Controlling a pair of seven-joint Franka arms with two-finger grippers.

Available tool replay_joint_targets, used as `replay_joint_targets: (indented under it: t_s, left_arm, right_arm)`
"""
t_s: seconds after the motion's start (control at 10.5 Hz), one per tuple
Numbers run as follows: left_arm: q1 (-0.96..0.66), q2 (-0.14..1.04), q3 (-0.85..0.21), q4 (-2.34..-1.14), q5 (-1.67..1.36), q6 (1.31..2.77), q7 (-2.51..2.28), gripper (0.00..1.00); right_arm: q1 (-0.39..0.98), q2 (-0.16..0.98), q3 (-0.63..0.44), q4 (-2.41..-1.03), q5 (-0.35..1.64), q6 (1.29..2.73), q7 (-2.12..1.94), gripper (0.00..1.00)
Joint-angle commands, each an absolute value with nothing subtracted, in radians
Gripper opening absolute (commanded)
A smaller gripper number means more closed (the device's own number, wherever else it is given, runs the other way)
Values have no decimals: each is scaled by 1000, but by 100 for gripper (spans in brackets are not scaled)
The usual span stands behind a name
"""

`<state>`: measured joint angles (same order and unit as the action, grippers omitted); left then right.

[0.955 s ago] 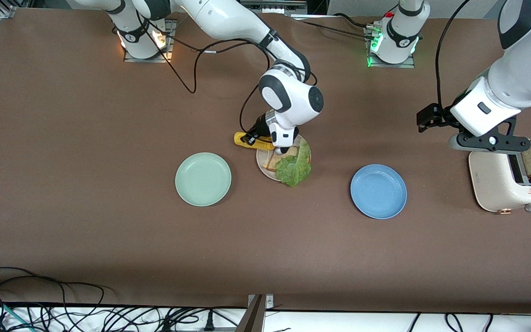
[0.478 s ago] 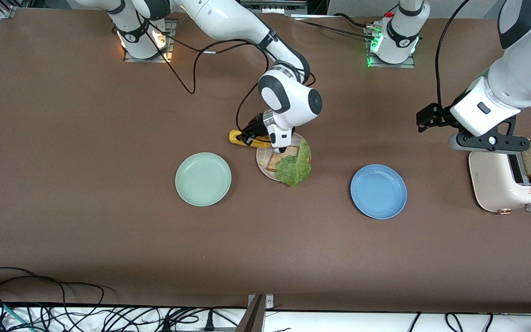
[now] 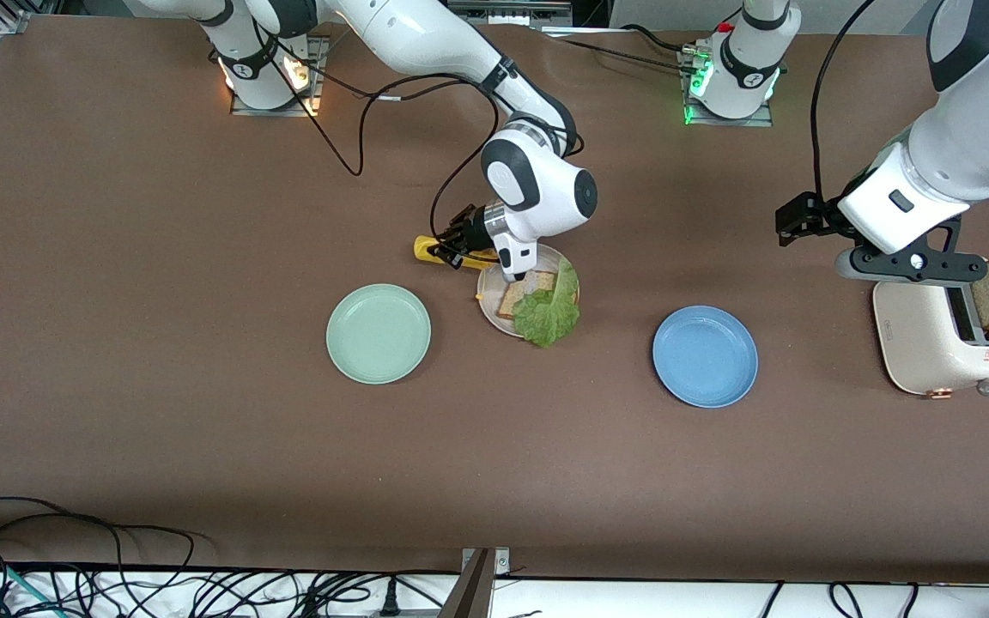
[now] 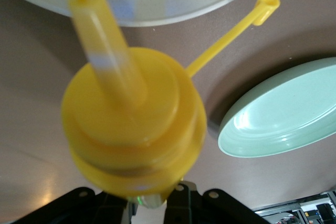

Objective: Make sandwich on beige plate with both arms

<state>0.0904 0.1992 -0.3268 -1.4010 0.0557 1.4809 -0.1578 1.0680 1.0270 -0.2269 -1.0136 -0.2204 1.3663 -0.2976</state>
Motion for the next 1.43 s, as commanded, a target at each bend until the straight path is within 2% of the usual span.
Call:
replay_joint_targets:
  t_s: [0.0, 0.57, 0.76, 0.86, 1.05, 1.34]
  left_arm:
    - [84, 196, -328, -1391, 81, 1465, -167, 100]
    - [87, 196, -328, -1391, 80, 1465, -166, 100]
    - [90, 196, -327, -1391, 90, 1466, -166, 100]
    - [94, 199, -322, -1391, 92, 1468, -166, 100]
    - [110, 204, -304, -1390, 92, 1471, -163, 100]
    - [173, 219, -301, -1390, 91, 1476, -153, 100]
  right_arm:
    - [1049, 1013, -224, -971, -235, 1342, -321, 0]
    - [872, 780, -153, -1043, -167, 1347, -327, 0]
    - [764, 616, -88, -1228, -152, 1451, -342, 0]
    - [715, 560, -59, -1296, -152, 1489, -374, 0]
    - [654, 511, -22, -1340, -149, 1514, -391, 0]
    - [518, 326, 4, -1605, -106, 1704, -526, 0]
